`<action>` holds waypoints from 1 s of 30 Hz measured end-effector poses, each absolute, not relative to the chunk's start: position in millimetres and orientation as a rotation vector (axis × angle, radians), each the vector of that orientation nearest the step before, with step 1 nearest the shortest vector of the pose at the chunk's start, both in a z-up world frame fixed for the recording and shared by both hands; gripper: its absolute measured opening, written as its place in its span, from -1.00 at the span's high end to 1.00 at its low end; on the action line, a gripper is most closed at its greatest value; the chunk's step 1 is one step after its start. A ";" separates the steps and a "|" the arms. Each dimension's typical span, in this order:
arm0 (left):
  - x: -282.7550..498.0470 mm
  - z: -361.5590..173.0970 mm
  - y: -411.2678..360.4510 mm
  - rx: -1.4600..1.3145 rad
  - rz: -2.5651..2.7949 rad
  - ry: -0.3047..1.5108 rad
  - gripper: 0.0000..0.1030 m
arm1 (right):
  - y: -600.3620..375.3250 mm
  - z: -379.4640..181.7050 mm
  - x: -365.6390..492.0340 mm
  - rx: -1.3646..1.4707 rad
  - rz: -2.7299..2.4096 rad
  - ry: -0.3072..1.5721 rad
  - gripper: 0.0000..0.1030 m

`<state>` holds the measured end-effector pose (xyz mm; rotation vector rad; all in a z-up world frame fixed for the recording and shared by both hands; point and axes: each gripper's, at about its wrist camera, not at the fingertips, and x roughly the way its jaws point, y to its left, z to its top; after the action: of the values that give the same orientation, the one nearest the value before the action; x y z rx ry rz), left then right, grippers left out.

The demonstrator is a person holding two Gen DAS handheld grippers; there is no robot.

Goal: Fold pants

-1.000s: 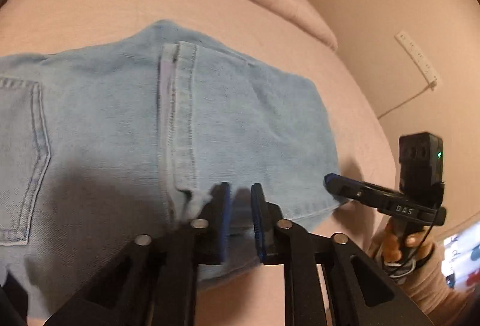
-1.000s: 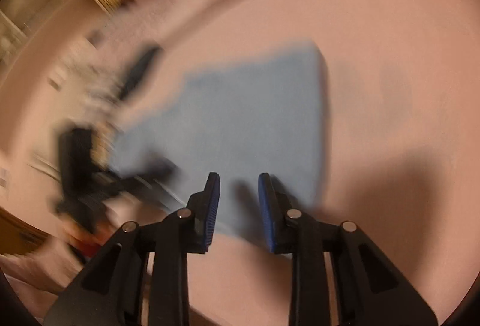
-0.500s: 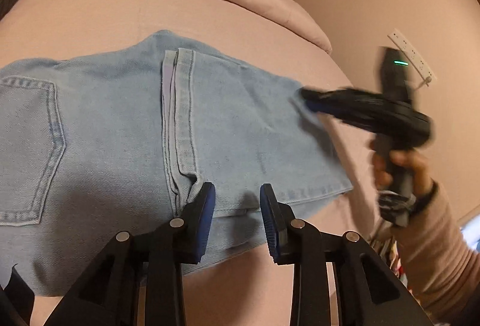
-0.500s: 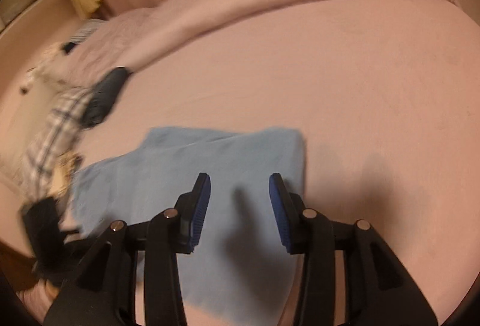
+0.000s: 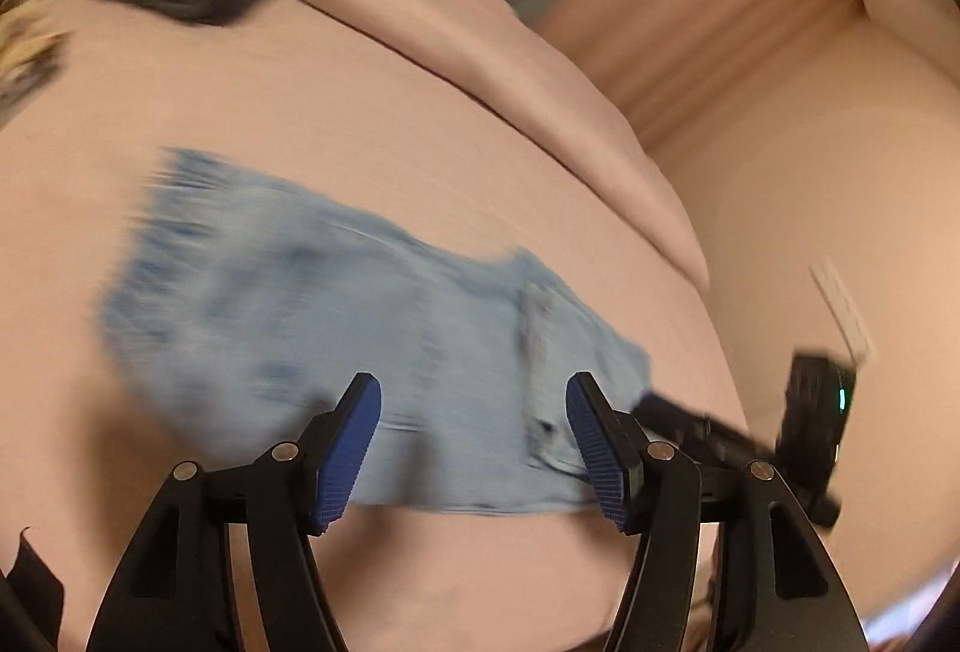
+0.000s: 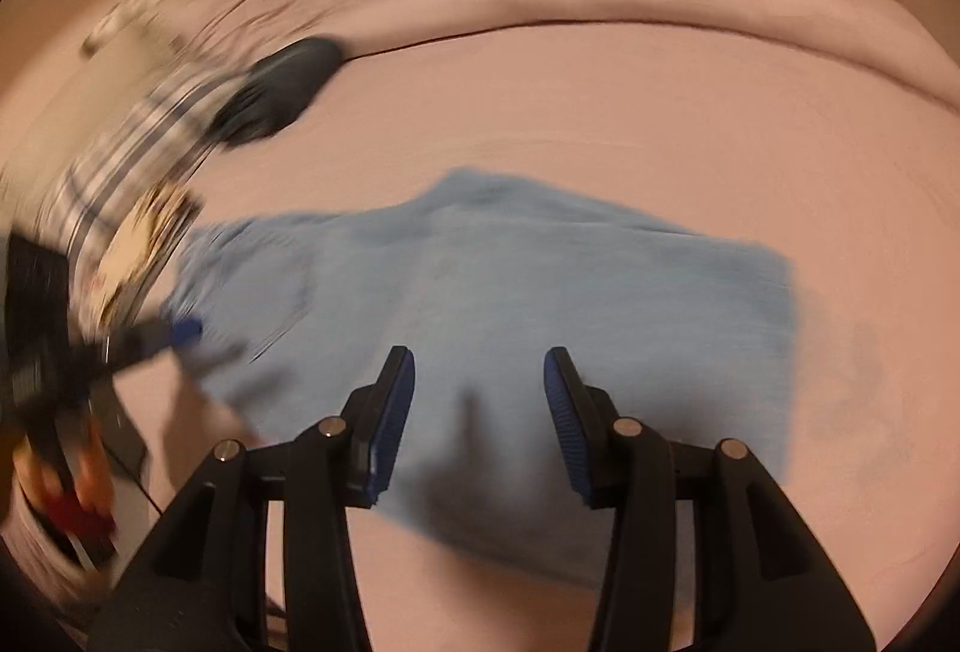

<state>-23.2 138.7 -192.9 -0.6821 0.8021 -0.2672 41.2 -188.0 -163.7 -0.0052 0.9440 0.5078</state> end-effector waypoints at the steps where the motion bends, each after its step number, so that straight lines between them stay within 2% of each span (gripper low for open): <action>1: -30.4 -193.9 151.6 -0.713 -0.227 0.784 -0.25 | -175.5 -165.3 35.6 -0.031 0.528 0.927 0.12; 4: -47.6 -208.8 186.7 -0.805 -0.130 0.754 -0.48 | -138.9 -184.7 36.4 -0.071 0.600 0.969 0.15; 7: -59.3 -231.8 202.7 -0.912 -0.088 0.767 -0.48 | -111.1 -215.3 43.4 -0.145 0.570 1.084 0.09; 11: -64.9 -250.2 216.8 -0.978 -0.087 0.766 -0.48 | -72.8 -202.4 31.8 -0.349 0.528 0.975 0.07; 16: -54.7 -259.0 219.2 -1.013 -0.085 0.744 -0.48 | -28.2 -175.4 21.3 -0.286 0.764 0.937 0.12; 19: -50.7 -258.9 216.2 -1.027 -0.088 0.726 -0.49 | -4.7 -177.0 9.8 -0.286 0.851 0.928 0.12; 22: -45.2 -259.9 221.9 -1.047 -0.105 0.733 -0.49 | 40.3 -189.9 -10.6 -0.467 0.837 0.847 0.12; 25: -34.8 -256.7 225.7 -1.014 -0.104 0.768 -0.49 | 66.1 -198.7 -19.7 -0.560 0.840 0.815 0.12; 30: -7.8 -255.8 234.2 -0.910 -0.174 0.914 -0.49 | 69.4 -199.0 -10.2 -0.541 0.828 0.838 0.12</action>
<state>-7.8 234.2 -255.8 -0.9096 0.9139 -0.1744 -10.2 69.4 -199.0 -0.5409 0.8381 0.8275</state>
